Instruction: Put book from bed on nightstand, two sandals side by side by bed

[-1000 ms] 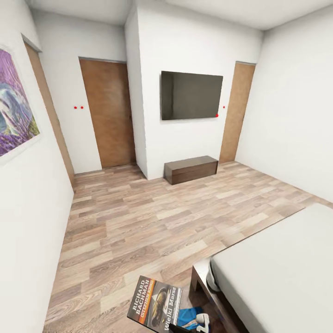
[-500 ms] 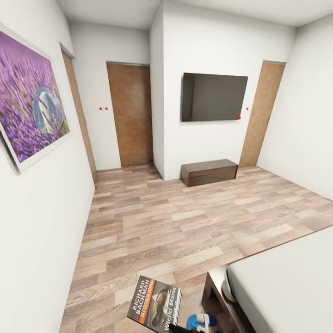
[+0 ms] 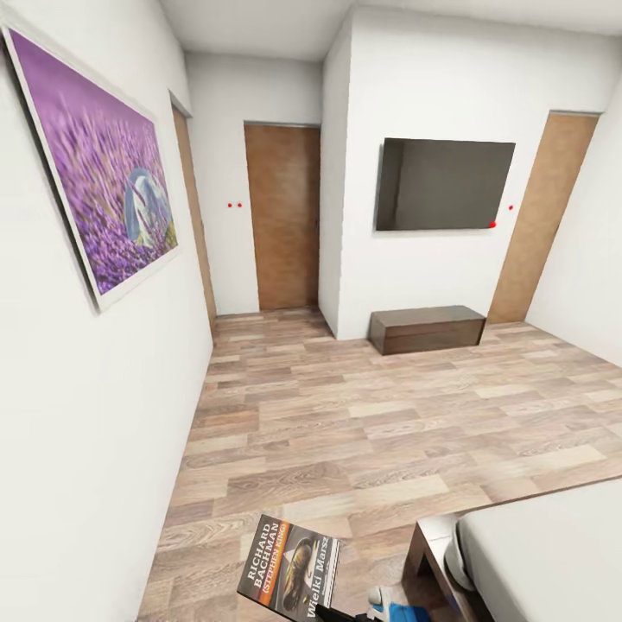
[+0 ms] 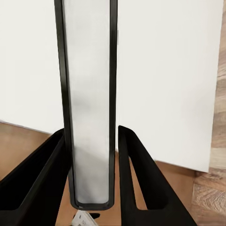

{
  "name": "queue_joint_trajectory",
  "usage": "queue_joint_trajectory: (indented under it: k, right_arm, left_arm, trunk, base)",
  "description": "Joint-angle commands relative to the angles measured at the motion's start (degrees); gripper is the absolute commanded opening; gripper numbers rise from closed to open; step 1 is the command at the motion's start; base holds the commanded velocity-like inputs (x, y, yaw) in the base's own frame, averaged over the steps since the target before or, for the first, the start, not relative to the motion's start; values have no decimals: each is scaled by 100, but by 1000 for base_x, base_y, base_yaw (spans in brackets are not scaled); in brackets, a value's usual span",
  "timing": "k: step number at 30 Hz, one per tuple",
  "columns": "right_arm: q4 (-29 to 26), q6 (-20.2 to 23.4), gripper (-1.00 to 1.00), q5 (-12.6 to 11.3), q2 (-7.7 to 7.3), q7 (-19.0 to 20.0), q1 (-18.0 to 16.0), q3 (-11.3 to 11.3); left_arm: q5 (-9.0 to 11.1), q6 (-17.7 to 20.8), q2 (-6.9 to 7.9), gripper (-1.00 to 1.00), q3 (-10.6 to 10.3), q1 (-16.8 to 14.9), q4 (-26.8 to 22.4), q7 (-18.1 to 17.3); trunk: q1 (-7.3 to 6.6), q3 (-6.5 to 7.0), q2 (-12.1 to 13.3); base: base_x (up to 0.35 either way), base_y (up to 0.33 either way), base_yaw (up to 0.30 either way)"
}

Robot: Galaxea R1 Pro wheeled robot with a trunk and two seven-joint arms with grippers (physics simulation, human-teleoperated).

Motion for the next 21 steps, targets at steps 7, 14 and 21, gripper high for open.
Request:
queue_joint_trajectory:
  k: [7, 14, 21]
  right_arm:
    - [-2, 60, -100, -7, 3, 26, -3, -31]
    - [-7, 60, -100, -7, -3, 26, -3, -32]
    - [-4, 60, -100, -7, -4, 26, -3, -33]
  left_arm:
    - [26, 0, -38, 100, -60, -4, -16, -72]
    - [-9, 61, -166, 100, -79, -29, -12, -832]
    - [-18, 80, -353, 100, -88, -50, -19, -1205]
  trunk:
    - [3, 0, -11]
    - [3, 2, -11]
    - [3, 2, -11]
  base:
    - [0, 0, 137]
    - [0, 0, 27]
    - [0, 0, 5]
